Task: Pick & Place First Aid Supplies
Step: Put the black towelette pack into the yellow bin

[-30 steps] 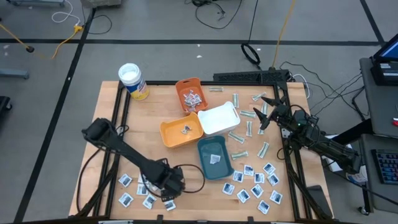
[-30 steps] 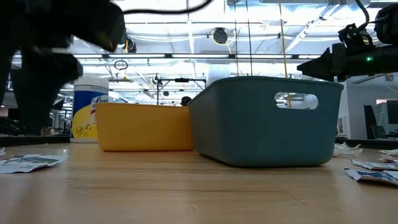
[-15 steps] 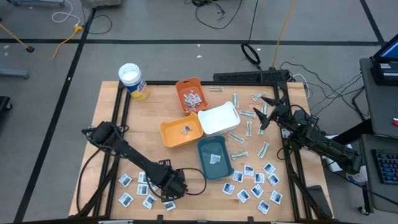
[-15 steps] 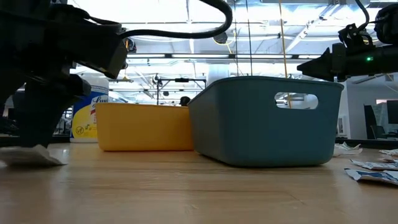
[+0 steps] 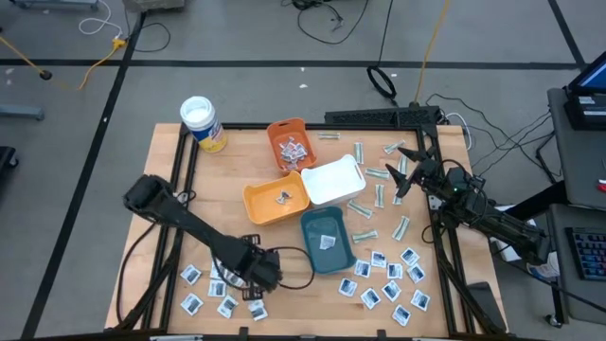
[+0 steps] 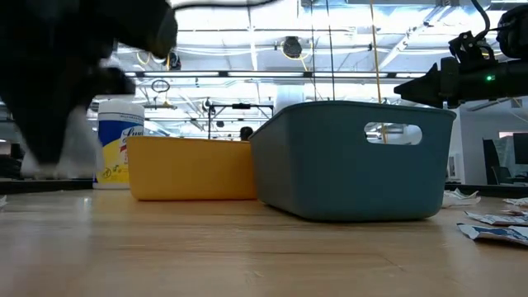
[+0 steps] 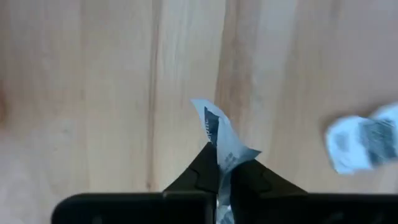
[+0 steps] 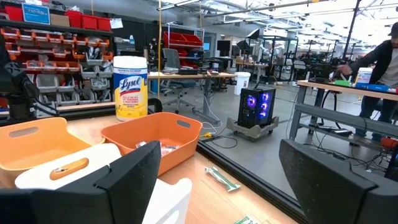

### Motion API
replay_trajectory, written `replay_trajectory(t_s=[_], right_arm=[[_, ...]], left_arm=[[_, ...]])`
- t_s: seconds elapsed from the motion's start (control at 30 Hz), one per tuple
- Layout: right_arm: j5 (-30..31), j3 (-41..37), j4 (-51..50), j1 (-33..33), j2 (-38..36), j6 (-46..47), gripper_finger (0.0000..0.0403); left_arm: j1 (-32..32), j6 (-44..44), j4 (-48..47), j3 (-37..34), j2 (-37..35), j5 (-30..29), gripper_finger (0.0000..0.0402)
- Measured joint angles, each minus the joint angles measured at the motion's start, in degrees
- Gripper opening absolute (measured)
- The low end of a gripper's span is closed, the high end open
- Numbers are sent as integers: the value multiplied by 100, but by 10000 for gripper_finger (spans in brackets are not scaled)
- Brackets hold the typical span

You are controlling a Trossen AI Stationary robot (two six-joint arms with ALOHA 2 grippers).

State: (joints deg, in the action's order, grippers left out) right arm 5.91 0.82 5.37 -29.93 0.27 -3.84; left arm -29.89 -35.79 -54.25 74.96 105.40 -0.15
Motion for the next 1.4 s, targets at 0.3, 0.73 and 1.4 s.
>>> replay_trajectory(t_s=[0.3,0.73,1.4], right_arm=[[-2,0,0,2,2,0,322],[-2,0,0,0,0,-2,322],[-2,0,0,0,1,0,322]], left_arm=[[404,714,-634,5,-1162,243,11],[1747,1438,-1320,13,-1473,504,12],[3675,2818,-705,24,-1188,607,7]])
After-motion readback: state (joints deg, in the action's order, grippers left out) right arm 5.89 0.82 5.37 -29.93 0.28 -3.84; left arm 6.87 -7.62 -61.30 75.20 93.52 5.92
